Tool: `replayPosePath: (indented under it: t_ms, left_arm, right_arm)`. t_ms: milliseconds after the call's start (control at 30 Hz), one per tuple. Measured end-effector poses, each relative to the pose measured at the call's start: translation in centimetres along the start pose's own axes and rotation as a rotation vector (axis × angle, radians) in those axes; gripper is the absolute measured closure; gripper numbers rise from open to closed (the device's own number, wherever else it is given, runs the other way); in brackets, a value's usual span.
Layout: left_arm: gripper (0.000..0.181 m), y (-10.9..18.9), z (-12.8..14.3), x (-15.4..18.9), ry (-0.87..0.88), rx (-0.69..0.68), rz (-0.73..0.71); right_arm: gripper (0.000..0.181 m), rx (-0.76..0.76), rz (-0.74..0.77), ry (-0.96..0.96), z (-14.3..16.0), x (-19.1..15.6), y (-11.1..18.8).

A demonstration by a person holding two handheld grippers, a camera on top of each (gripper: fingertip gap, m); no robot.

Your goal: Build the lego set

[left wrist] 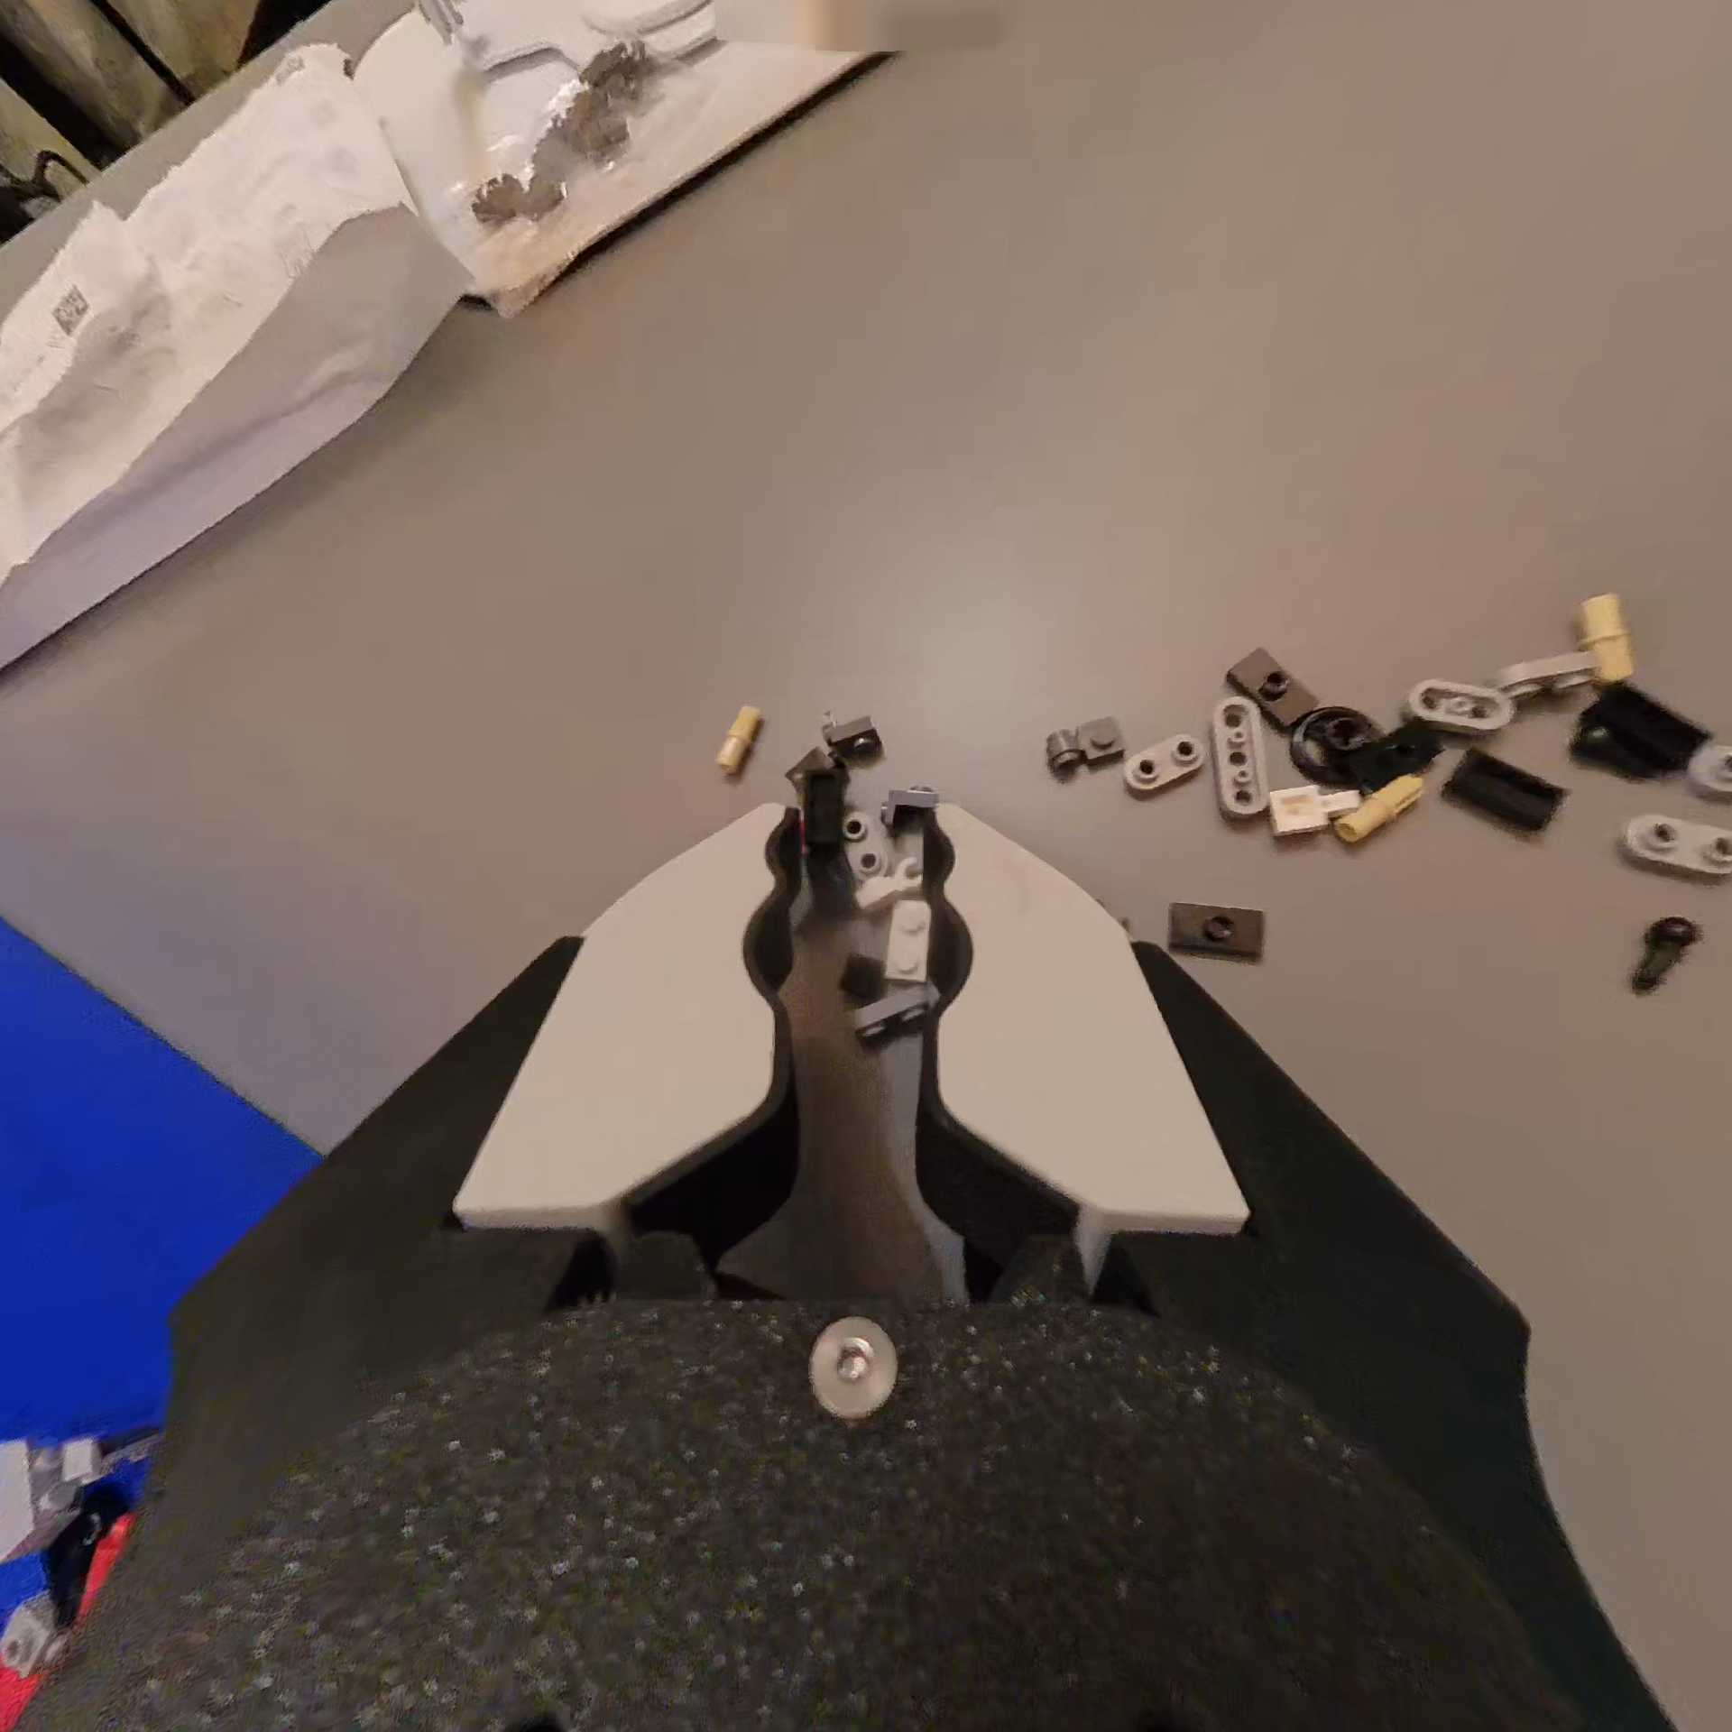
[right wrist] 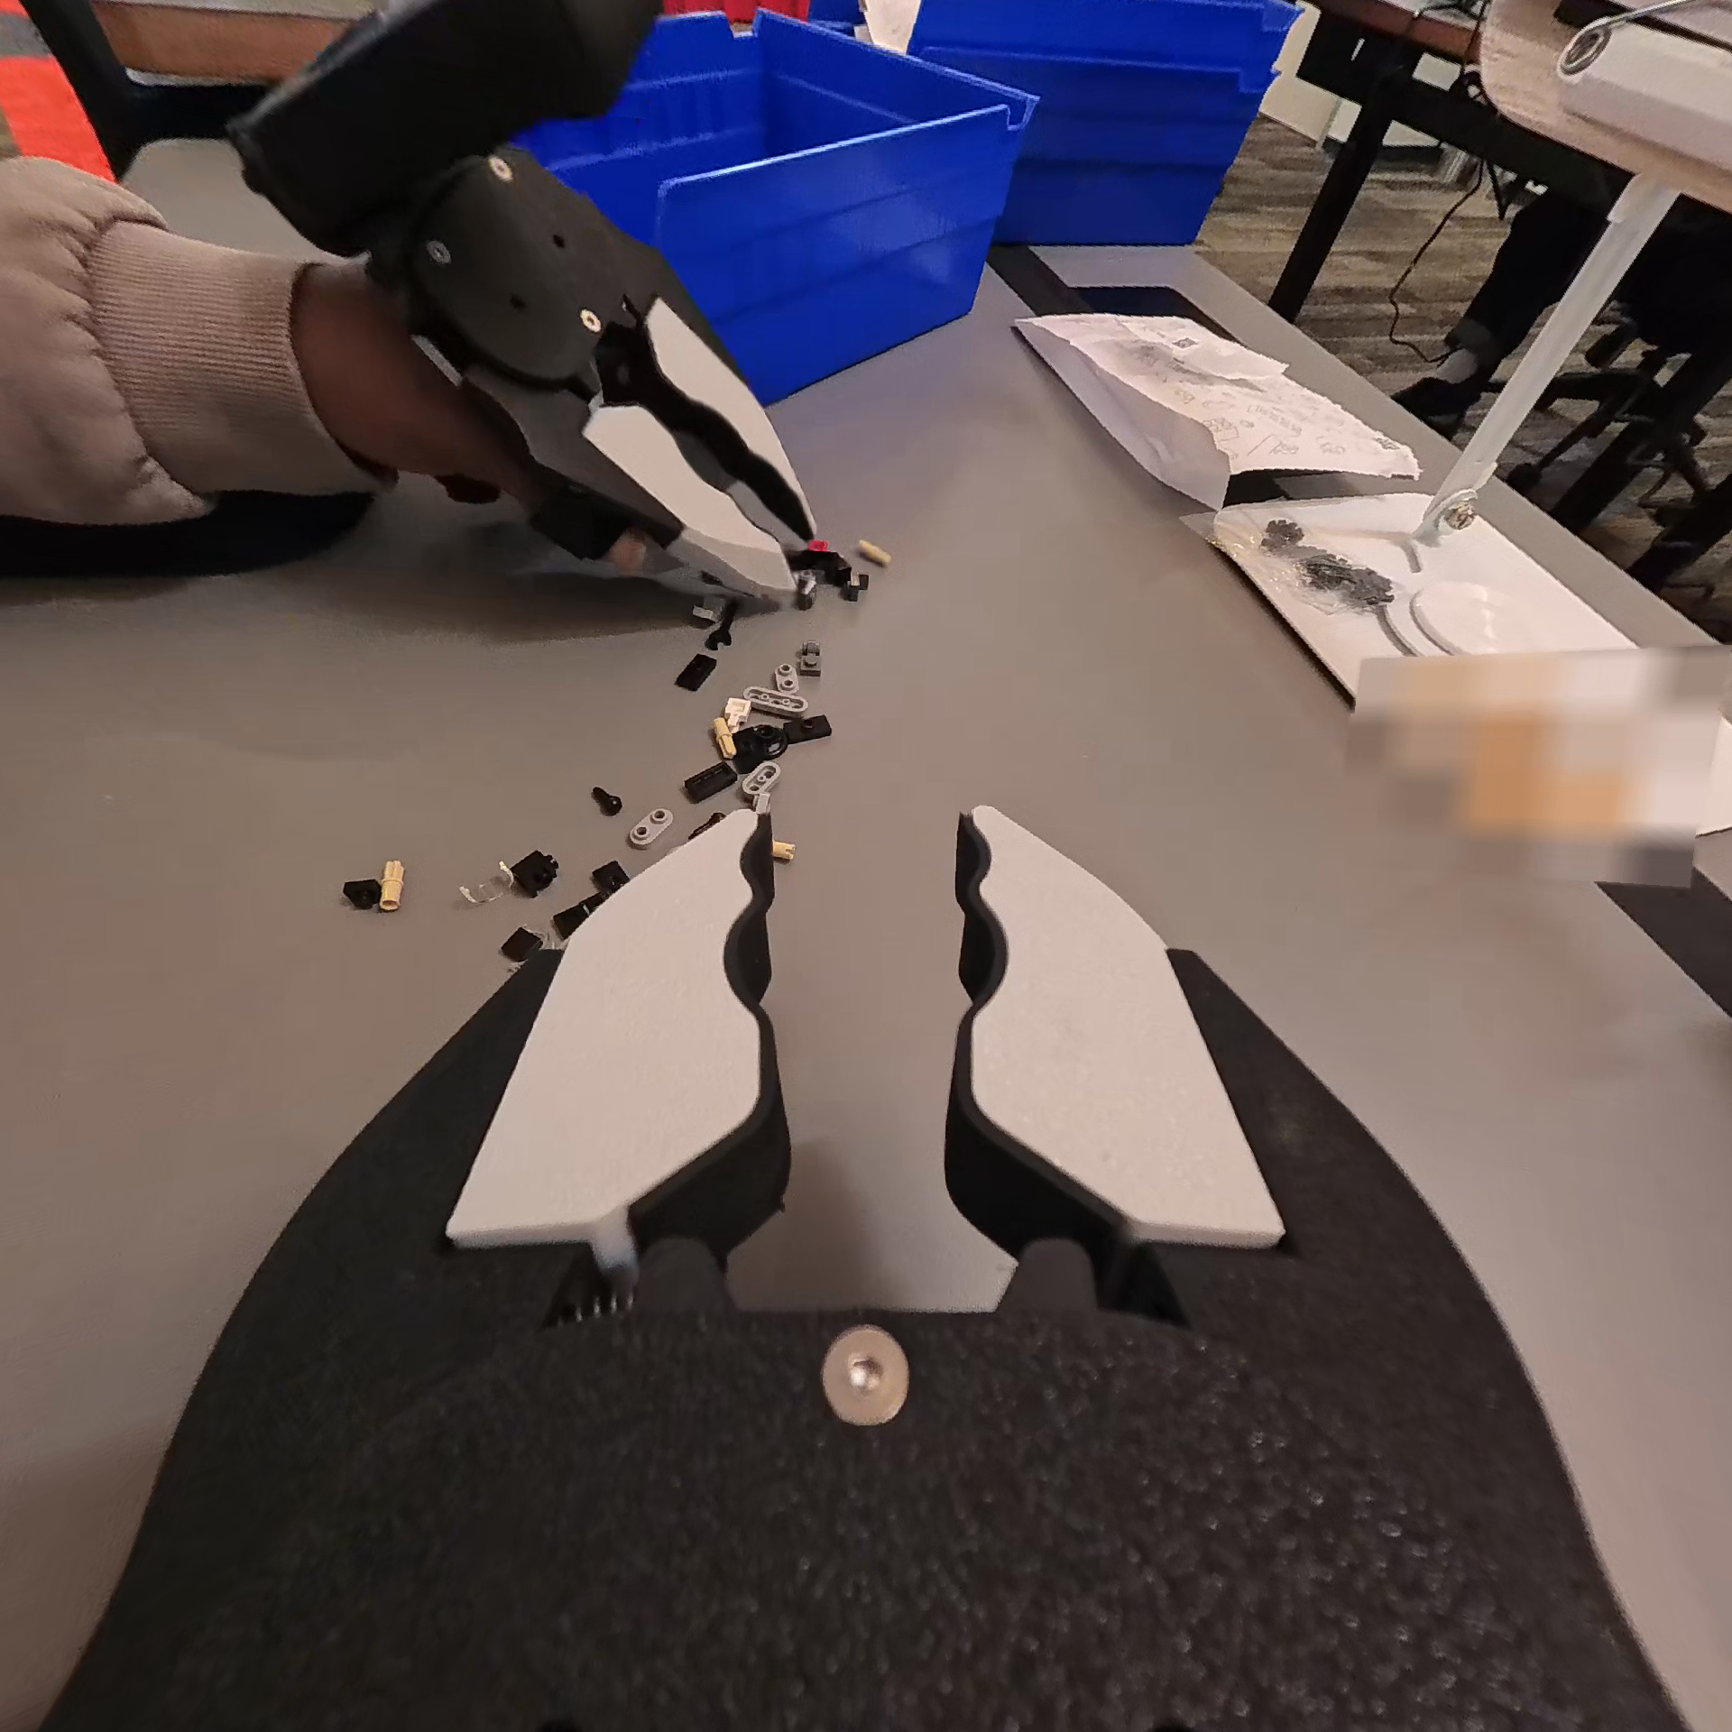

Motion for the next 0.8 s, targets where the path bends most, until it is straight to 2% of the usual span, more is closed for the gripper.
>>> replayPosePath:
  t_ms: [133, 233, 333, 467, 600, 700, 800]
  left_arm:
    - [0.147, 1.9, -0.1, 2.1, 0.023, 0.018, 0.141]
    - [0.132, 2.5, 1.2, 4.0, 0.017, -0.052, 0.234]
    - [0.137, 2.0, 2.3, 4.0, -0.037, -0.070, 0.179]
    - [0.159, 1.4, 1.9, 2.7, -0.015, -0.049, 0.121]
    - [0.173, 0.6, 1.5, 0.9, -0.008, -0.033, 0.033]
    - [0.172, 0.1, 1.1, -0.5, 0.007, -0.027, -0.026]
    - [0.162, 0.9, 0.6, -0.9, 0.026, 0.008, -0.031]
  right_arm:
    - [0.144, 0.002, -0.001, -0.003, 0.0, 0.0, 0.0]
    - [0.144, 0.003, -0.003, -0.003, 0.0, 0.0, 0.0]
    - [0.144, -0.001, -0.007, -0.001, 0.0, -0.1, -0.1]
    - [0.144, 0.001, -0.005, 0.002, -0.1, -0.1, 0.0]
    - [0.144, -0.002, -0.005, 0.000, 0.0, -0.1, 0.0]
    - [0.144, -0.001, -0.008, -0.001, 0.0, -0.1, -0.1]
    - [0.144, -0.004, -0.005, 0.002, 0.0, -0.1, -0.1]
Point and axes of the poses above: each gripper's, where its closed fingertips meet, y back along the fingers, z out of its underside, x = y × z across the jaws, the point moved 5 cm from there along y, back along the fingers, and after that the axes turned 13 degrees about y, right-handed, at the moved point
